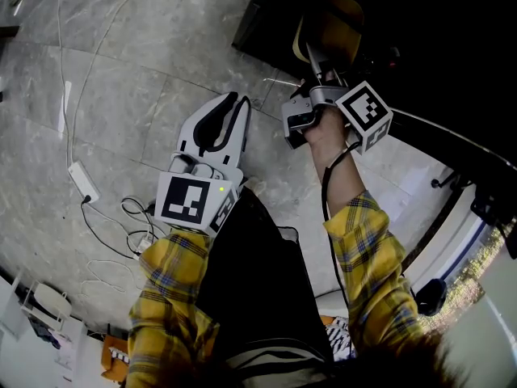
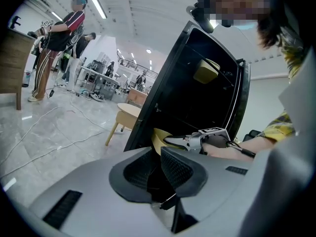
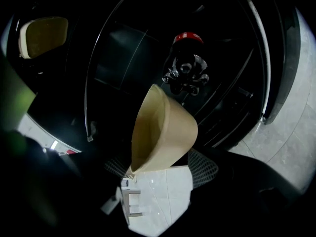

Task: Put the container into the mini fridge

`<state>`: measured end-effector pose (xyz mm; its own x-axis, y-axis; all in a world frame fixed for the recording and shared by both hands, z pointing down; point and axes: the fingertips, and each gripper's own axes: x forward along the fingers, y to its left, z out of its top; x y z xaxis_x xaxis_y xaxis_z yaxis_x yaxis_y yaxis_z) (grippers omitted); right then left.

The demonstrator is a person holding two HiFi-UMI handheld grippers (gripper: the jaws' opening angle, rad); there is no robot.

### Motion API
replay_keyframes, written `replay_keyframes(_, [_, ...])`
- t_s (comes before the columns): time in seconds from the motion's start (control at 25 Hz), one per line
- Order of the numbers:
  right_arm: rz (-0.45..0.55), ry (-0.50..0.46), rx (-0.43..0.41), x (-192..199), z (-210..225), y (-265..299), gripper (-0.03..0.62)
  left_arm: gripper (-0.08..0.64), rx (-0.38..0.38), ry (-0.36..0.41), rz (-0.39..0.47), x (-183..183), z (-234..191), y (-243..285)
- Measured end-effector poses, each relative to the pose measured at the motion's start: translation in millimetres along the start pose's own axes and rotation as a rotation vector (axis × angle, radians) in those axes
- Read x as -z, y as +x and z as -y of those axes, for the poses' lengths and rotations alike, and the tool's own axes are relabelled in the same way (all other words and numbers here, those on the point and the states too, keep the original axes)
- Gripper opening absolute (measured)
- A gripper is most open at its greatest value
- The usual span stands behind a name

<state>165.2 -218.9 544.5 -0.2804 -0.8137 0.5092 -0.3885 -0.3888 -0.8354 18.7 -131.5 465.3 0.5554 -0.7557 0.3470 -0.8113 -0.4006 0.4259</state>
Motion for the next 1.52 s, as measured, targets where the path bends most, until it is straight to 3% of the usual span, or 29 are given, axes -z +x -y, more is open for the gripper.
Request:
replay_keyframes(0.44, [-0.022,0.054,-0.020,7.6,7.6,-3.9,0.351,0.066,0.021,0.006,-0.014,3.5,5.6,1.3])
replay_keyframes(0.96, [-0.013,0.015,0.028,16.4,14.7,-39.9,0.350,0.066,0.018,0.021,-0.027,1.6,12.1,-6.8])
replay_keyframes(1.2, [0.001,-0.051,0.049,23.6,14.4,-64.2,0.346,0.066,0.001,0.037,-0.049,1.9,12.1,-13.5])
replay_keyframes(1.32, [0.015,-0.090,0.071,22.9,15.8,-76.7,0.291,0.066,-0.008,0.039,-0.050,0.1,13.3,-14.0])
replay_keyframes(1.52, [0.046,-0.236,0.117,20.9,11.1,-96.4,0.170,0.066,-0.016,0.047,-0.045,-5.2,18.0,-19.1])
